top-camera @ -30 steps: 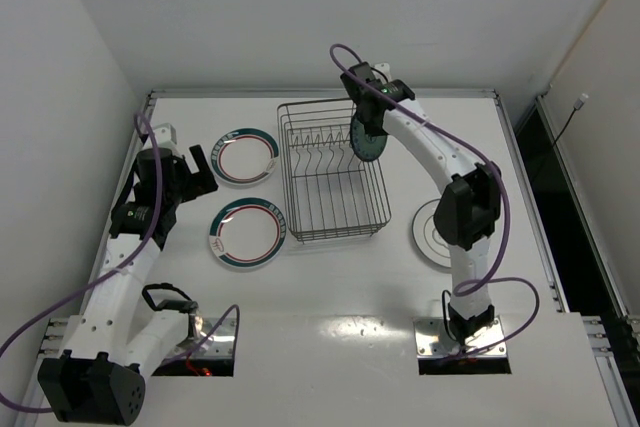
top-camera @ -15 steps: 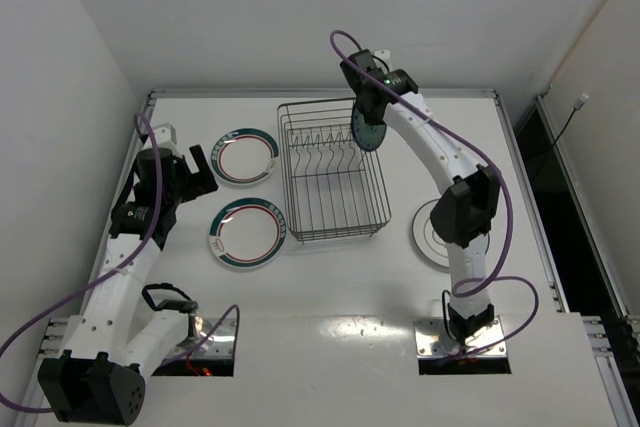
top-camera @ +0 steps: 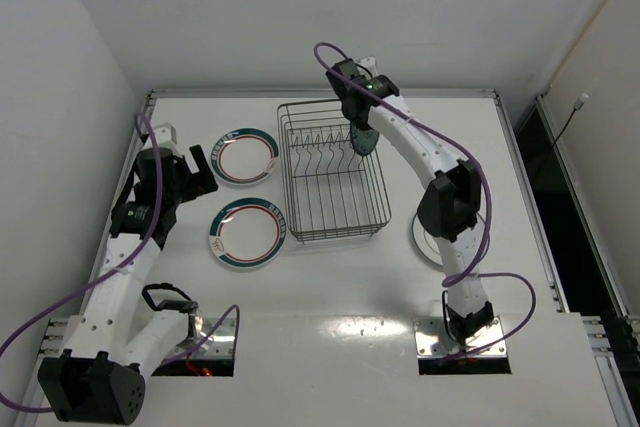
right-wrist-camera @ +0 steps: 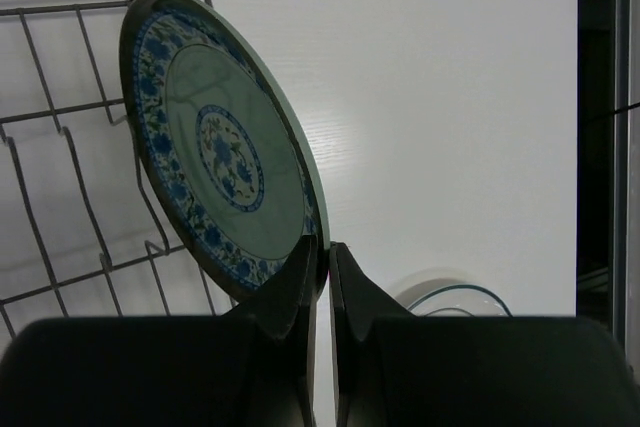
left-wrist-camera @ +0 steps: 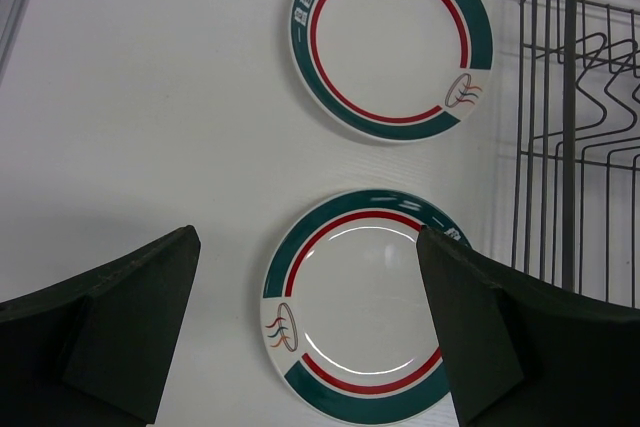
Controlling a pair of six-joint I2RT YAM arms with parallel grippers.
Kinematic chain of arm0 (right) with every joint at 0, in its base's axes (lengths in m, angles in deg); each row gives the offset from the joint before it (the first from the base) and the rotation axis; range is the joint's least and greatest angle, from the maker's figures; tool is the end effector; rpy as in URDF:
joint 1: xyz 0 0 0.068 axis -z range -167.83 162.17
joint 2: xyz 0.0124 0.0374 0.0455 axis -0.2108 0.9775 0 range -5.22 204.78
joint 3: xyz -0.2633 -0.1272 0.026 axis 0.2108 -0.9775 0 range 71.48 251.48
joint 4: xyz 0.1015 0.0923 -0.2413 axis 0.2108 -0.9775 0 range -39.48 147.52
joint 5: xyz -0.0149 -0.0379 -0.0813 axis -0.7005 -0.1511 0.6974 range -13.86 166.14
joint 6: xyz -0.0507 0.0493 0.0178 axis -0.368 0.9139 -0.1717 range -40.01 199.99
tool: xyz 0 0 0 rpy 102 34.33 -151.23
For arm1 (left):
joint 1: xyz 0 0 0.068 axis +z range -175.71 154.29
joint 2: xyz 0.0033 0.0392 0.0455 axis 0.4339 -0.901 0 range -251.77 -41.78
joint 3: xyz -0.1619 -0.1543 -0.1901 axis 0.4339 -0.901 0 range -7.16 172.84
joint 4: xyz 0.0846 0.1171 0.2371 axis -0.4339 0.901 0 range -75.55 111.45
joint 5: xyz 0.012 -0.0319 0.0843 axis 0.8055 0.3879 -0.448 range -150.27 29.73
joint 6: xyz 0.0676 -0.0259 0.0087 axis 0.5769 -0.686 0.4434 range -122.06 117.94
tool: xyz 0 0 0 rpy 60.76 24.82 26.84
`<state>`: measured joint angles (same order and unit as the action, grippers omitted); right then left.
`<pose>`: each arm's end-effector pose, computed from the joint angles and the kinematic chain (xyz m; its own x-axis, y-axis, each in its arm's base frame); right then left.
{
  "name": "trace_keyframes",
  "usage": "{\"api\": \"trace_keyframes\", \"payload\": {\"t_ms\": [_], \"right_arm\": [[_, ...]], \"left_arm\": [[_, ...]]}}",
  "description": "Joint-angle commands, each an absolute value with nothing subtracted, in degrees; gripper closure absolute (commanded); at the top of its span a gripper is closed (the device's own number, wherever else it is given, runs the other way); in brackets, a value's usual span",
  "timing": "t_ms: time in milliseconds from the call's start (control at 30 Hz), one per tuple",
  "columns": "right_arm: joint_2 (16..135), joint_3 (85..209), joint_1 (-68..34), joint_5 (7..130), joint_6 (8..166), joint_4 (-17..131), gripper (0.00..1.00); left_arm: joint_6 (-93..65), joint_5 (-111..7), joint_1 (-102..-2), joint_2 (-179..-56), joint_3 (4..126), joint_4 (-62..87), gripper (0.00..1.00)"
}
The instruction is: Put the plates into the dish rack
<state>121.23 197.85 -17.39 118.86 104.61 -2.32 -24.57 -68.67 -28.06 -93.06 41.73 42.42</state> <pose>0.4650 0.2164 0.3001 -0.7120 -0.0520 -0.7002 0.2529 0.9113 -0.3249 0.2218 -0.0003 0.3174 -0.4339 -0.3613 -0.8254 -0.2723 0.9258 -0.2621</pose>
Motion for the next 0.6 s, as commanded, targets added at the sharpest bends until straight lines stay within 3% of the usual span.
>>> {"api": "trace_keyframes", "payload": {"t_ms": [0,333,400,567], "right_arm": [[120.72,196.64,-18.67,120.01,103.02,-1.99,1.0],[121.34,191.91,-19.82,111.39,101.7,-0.14,0.99],[120.64,190.14,-19.82,108.84,101.7,0.92,0.93],[119.14,187.5,-19.21,107.17,101.7,2.23,0.89]], "left_arm": [[-24.04,-69.15,-28.61,-93.28,42.94,41.87,0.12],[-24.04,-69.15,-28.61,-93.28,42.94,41.87,0.12],[-24.04,-69.15,-28.61,-93.28,42.94,41.87,0.12],[-24.04,-69.15,-28.61,-93.28,42.94,41.87,0.12]]}}
